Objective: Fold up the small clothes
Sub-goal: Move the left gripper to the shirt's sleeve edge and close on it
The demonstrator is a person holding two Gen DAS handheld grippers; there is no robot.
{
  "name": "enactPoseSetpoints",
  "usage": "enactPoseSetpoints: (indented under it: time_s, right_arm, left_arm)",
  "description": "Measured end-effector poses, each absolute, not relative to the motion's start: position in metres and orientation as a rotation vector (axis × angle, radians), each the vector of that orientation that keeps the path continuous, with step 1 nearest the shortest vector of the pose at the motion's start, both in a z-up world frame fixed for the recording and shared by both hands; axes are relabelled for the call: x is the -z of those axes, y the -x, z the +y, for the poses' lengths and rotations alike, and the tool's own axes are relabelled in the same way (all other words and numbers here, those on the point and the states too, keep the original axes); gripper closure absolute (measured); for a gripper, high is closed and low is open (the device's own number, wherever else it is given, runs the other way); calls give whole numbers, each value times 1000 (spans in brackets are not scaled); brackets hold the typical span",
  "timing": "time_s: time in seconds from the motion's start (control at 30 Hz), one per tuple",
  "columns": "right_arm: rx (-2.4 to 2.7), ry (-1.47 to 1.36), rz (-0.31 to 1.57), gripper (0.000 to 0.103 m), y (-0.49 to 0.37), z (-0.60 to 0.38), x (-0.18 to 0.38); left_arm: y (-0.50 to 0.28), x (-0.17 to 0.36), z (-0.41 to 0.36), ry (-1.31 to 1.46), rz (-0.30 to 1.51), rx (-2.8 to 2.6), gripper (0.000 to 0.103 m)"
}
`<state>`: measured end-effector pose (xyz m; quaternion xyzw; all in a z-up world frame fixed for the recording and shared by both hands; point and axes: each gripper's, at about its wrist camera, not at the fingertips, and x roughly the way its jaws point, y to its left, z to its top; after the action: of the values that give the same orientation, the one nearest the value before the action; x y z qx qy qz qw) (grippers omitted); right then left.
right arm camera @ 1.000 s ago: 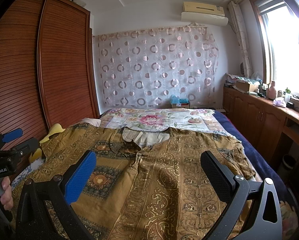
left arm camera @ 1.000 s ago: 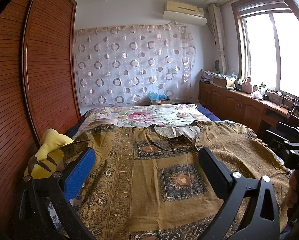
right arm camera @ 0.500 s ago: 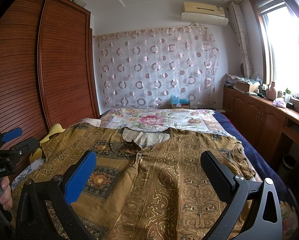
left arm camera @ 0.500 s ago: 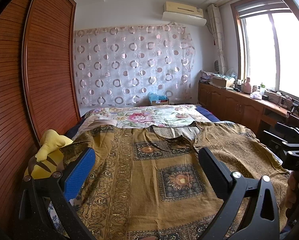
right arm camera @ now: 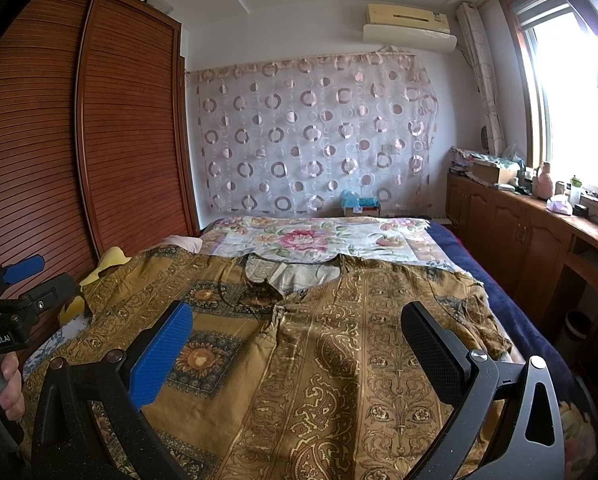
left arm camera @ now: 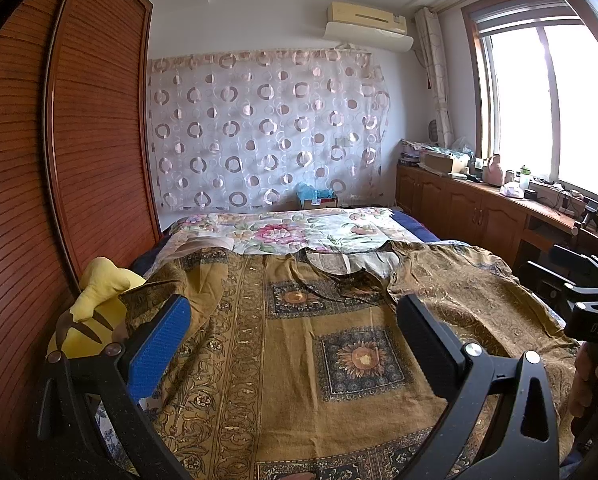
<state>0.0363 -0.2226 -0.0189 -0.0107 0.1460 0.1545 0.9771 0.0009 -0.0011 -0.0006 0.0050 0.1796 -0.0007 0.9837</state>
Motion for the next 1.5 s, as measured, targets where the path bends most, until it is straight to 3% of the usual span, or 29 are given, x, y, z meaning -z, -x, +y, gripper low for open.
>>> enactPoseSetpoints:
  time_s: [0.37,1.17,1.3,1.5]
  right_arm:
    - [-359,25,334,0,-47,-219,29]
    - [-489,98,435,0,-69,-202,28]
    - [-513,115,431,0,-70,-193,27]
    - [-544,155,433,0,-71,-184,31]
  left_arm:
    - [-10,6,6,-16,431,-30,0]
    - [-47,51,123,-1,625,-97,0]
    - [-60,54,138,5,655,-98,11]
    - [-83,54,162,59,690,-75,38]
